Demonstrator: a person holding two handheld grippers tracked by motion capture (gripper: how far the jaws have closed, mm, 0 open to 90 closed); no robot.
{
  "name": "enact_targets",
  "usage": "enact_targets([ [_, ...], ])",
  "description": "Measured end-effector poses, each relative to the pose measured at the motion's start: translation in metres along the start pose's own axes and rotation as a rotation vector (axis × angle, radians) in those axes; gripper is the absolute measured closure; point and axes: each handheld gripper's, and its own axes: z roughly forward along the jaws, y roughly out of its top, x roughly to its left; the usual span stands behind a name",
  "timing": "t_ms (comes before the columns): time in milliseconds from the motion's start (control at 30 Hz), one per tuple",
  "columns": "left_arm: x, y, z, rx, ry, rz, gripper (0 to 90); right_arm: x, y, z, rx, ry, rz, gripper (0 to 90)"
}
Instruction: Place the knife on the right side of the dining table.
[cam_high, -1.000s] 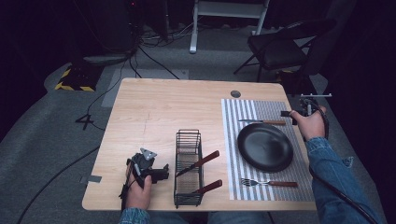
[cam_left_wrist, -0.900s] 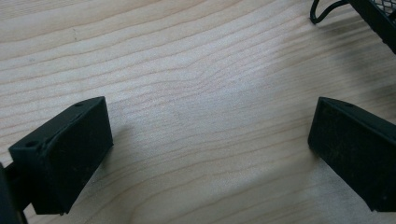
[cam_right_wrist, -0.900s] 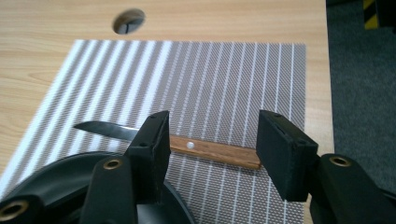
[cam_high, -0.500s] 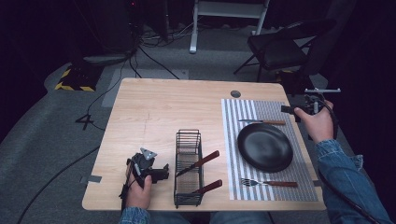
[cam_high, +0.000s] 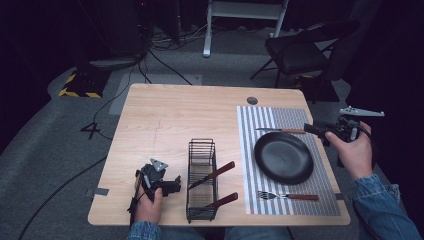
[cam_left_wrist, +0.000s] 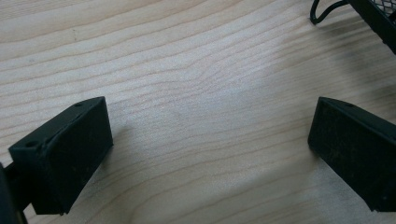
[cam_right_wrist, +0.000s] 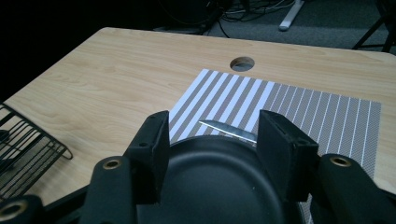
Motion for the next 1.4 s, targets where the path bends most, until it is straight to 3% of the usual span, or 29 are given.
enact_targets([
  [467,0.0,0.0,0.0,0.0,0.0,0.0,0.0,0.003,-0.048,-0.03,0.003,-0.003,-0.009,45.0],
  [667,0.0,0.0,0.0,0.0,0.0,0.0,0.0,0.002,-0.072,-0.04,0.038,0.001,-0.029,44.6],
  [967,0.0,0.0,0.0,0.0,0.0,0.0,0.0,-0.003,-0.108,-0.027,0.152,-0.007,-0.047,44.8],
  [1133,0.0,0.0,0.0,0.0,0.0,0.0,0.0,-0.006,-0.125,-0.02,0.164,-0.01,-0.053,45.1],
  [1233,0.0,0.0,0.0,0.0,0.0,0.0,0.0,-0.007,-0.143,-0.015,0.158,-0.032,-0.083,45.3],
  [1400,0.0,0.0,0.0,0.0,0.0,0.0,0.0,-0.01,-0.161,-0.013,0.125,-0.035,-0.069,45.2],
])
